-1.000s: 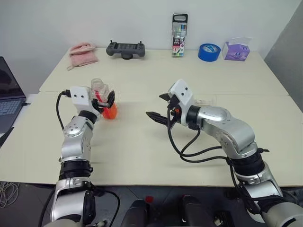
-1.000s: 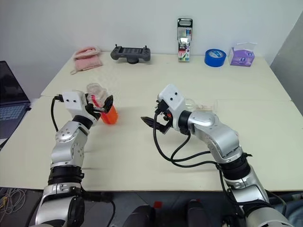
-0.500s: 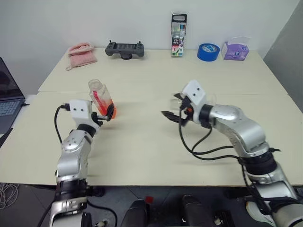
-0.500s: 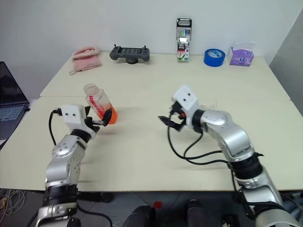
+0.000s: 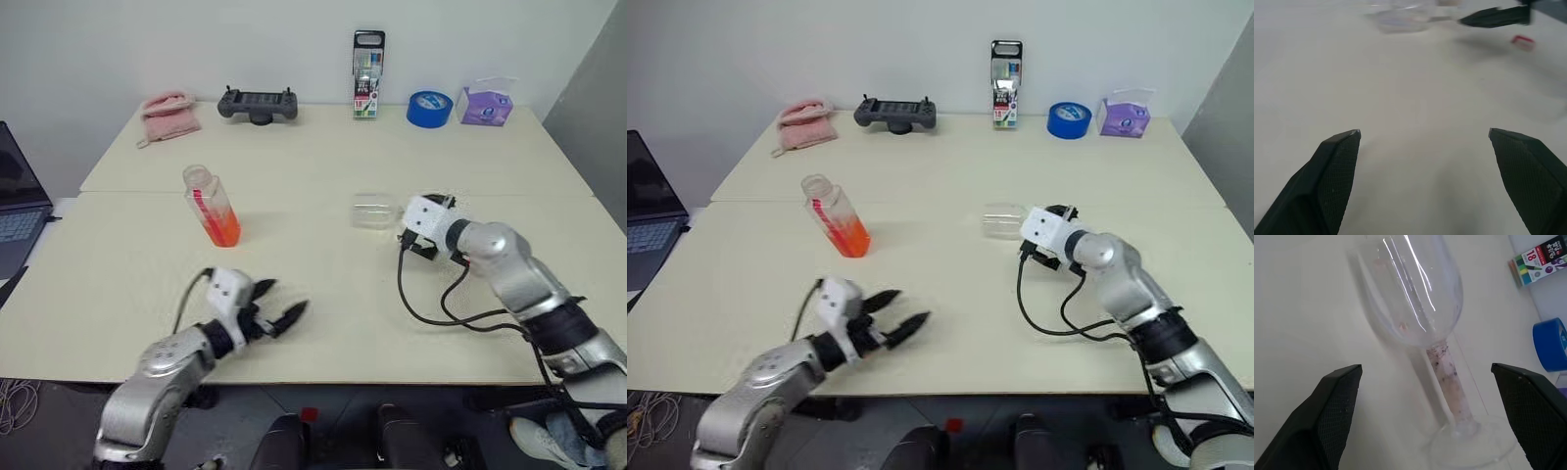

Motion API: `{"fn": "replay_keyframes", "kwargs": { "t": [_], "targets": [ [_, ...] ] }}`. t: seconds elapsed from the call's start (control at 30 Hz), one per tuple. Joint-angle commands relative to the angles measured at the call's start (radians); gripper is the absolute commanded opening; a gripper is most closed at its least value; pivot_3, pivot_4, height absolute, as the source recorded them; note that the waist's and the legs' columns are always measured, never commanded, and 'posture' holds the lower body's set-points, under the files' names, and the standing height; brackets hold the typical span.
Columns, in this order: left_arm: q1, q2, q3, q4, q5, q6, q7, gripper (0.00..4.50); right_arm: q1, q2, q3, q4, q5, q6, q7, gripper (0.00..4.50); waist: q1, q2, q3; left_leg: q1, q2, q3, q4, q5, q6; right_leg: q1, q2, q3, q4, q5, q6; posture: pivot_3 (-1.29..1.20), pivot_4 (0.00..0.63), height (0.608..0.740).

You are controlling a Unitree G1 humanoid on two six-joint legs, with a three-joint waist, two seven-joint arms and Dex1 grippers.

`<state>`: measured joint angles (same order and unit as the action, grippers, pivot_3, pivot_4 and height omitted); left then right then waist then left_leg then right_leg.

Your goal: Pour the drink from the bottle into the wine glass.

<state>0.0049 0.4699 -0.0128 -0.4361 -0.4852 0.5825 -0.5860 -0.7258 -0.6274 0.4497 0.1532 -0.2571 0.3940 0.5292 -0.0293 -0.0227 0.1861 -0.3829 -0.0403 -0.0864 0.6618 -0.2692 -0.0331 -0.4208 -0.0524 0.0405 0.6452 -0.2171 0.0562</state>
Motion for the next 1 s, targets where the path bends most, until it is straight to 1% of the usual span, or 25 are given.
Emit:
{"fn": "replay_keyframes", "kwargs": {
  "t": [0.03, 0.23, 0.4, 0.57, 0.67, 0.73, 0.8, 0.87, 1.0],
  "targets": [
    [-0.085, -0.020, -0.044, -0.006, 0.015, 0.009, 0.008, 4.47, -0.084, 0.022, 0.025, 0.123, -0.091, -0.072, -0.014, 4.50, 0.000, 0.000, 0.000, 0.000, 0.000, 0.000, 0.000, 0.000, 0.000, 0.000, 0.000, 0.000, 0.000, 0.000, 0.000, 0.00, 0.150, 0.740],
    [-0.124, -0.040, -0.083, -0.003, 0.026, 0.020, 0.011, 4.47, -0.178, 0.064, 0.055, 0.291, -0.179, -0.111, 0.022, 4.50, -0.002, 0.000, 0.000, 0.000, 0.000, 0.001, 0.000, 0.000, 0.000, -0.001, 0.000, 0.001, 0.000, 0.000, 0.000, 0.00, 0.150, 0.740],
    [-0.105, -0.012, -0.102, -0.023, 0.023, 0.047, -0.012, 4.47, -0.225, 0.112, 0.083, 0.387, -0.239, -0.146, 0.046, 4.50, -0.004, 0.000, 0.000, 0.001, 0.000, 0.001, -0.001, 0.000, 0.000, -0.001, 0.000, 0.001, 0.000, 0.000, 0.000, 0.00, 0.150, 0.740],
    [-0.110, -0.019, -0.105, -0.018, 0.026, 0.044, -0.003, 4.47, -0.270, 0.164, 0.118, 0.478, -0.291, -0.176, 0.079, 4.50, -0.005, 0.000, 0.000, 0.001, 0.000, 0.001, 0.000, 0.000, 0.000, 0.000, 0.000, 0.001, 0.000, 0.000, 0.000, 0.00, 0.150, 0.740],
    [-0.117, -0.023, -0.110, -0.013, 0.031, 0.041, 0.001, 4.50, -0.290, 0.187, 0.132, 0.516, -0.318, -0.189, 0.104, 3.91, -0.005, 0.000, 0.000, 0.002, 0.000, 0.001, 0.000, 0.000, 0.000, 0.000, 0.001, 0.001, 0.000, 0.000, 0.000, 0.00, 0.150, 0.740],
    [-0.121, -0.024, -0.111, -0.009, 0.034, 0.038, 0.004, 4.50, -0.297, 0.196, 0.137, 0.526, -0.331, -0.190, 0.124, 3.23, -0.005, 0.000, 0.000, 0.002, 0.000, 0.001, 0.000, 0.000, 0.000, 0.000, 0.001, 0.001, 0.000, 0.000, 0.000, 0.00, 0.150, 0.740],
    [-0.123, -0.023, -0.111, -0.006, 0.037, 0.037, 0.004, 4.50, -0.297, 0.197, 0.151, 0.523, -0.349, -0.181, 0.166, 2.43, -0.005, 0.000, 0.000, 0.002, 0.000, 0.001, 0.000, 0.000, 0.000, 0.000, 0.001, 0.001, 0.000, 0.000, 0.000, 0.00, 0.150, 0.740],
    [-0.123, -0.023, -0.109, -0.006, 0.038, 0.037, 0.004, 4.50, -0.292, 0.201, 0.155, 0.517, -0.364, -0.168, 0.196, 1.73, -0.005, 0.000, 0.000, 0.003, 0.000, 0.001, 0.000, 0.000, 0.000, 0.000, 0.001, 0.001, 0.001, 0.000, 0.000, 0.00, 0.150, 0.740],
    [-0.124, -0.017, -0.096, -0.002, 0.042, 0.029, 0.003, 4.50, -0.287, 0.217, 0.145, 0.513, -0.382, -0.154, 0.197, 0.33, -0.005, 0.000, -0.001, 0.003, 0.000, 0.001, 0.000, 0.000, 0.000, 0.001, 0.001, 0.001, 0.001, 0.000, 0.000, 0.00, 0.150, 0.740]
  ]
}}
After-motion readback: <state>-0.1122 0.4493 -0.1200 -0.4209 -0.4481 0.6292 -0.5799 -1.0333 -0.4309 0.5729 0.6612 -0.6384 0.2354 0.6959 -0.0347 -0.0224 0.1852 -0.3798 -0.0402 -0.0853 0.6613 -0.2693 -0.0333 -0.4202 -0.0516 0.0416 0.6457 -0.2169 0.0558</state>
